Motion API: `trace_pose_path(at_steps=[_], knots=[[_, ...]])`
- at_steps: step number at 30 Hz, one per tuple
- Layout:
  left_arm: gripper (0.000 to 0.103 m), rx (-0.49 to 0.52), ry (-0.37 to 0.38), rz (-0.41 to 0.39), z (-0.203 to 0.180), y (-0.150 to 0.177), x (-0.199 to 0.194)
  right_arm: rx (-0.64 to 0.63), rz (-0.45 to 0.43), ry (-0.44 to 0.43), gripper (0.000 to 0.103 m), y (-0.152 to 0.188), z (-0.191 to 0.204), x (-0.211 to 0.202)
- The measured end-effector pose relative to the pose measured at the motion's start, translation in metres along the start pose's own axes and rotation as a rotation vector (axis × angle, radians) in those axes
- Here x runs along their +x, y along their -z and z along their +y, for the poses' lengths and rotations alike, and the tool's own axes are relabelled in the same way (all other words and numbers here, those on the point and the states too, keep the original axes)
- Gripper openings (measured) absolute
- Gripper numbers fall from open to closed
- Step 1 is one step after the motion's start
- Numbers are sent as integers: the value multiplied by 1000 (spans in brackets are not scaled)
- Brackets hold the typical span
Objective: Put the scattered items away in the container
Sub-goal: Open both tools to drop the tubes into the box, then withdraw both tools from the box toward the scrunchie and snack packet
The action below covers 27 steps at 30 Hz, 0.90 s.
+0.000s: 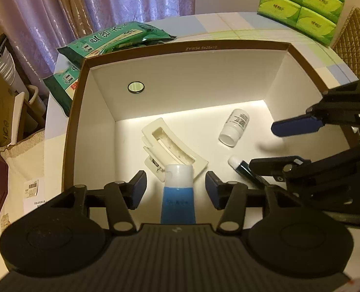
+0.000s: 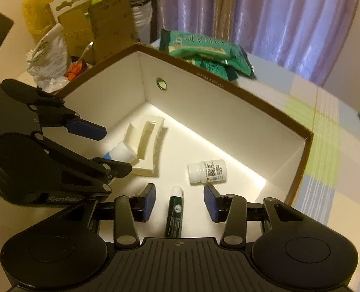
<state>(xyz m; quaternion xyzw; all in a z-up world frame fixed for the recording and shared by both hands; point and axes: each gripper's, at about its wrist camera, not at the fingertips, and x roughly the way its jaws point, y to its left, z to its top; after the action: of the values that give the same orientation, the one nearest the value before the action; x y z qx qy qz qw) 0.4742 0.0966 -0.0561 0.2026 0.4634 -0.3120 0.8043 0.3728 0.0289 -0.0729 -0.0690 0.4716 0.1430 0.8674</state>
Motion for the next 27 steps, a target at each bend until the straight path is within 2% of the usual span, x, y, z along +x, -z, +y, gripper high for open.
trace_pose_path(at_steps=[1,3,5,6,7,8,9,12,15,27], knots=[[51,3,2,0,-1,1,-2,-16,-11,-3,48,2,2,-4],[52,10,1,-2,-2,5,-9,-43,-33,29,76,6,5,-12],[56,18,14,-6,-4,8,-17,-66,-67,64,87,12,7,-21],[62,19,17,-13,-6,10,-22,-67,-79,55,90,14,6,-26],[80,21,-3,-25,-8,12,-27,-62,-85,47,91,17,5,-31],[89,23,-41,-36,-10,14,-32,-57,-95,41,95,19,4,-35],[96,30,-66,-50,-11,16,-37,-53,-110,31,97,21,4,-40],[96,20,-50,-73,-10,22,-55,-53,-141,26,101,28,9,-54],[98,5,-52,-91,-10,28,-71,-59,-164,20,101,34,17,-66],[100,-65,-111,-110,-26,61,-130,-25,-196,-9,101,61,42,-113]])
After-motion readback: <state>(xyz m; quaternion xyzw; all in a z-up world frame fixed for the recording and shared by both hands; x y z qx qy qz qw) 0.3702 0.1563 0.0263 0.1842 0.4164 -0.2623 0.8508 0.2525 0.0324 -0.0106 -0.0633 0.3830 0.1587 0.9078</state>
